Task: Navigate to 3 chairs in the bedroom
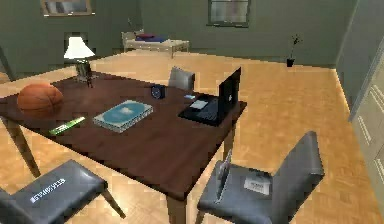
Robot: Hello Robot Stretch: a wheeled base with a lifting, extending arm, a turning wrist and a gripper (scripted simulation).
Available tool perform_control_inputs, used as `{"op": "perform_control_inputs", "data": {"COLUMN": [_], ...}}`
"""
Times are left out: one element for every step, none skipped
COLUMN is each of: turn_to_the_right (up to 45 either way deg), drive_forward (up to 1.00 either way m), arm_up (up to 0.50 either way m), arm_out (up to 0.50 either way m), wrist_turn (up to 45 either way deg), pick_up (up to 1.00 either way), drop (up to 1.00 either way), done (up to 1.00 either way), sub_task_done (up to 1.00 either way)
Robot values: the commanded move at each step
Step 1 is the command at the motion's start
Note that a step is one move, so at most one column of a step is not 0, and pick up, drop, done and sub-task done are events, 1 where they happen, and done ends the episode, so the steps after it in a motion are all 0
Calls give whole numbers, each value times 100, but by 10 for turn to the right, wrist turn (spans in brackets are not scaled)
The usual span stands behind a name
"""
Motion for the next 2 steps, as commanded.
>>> {"op": "perform_control_inputs", "data": {"turn_to_the_right": [-420, 0], "drive_forward": [0, 0], "arm_up": [0, 0], "arm_out": [0, 0], "wrist_turn": [0, 0], "pick_up": [0, 0], "drop": [0, 0], "done": [0, 100], "sub_task_done": [0, 0]}}
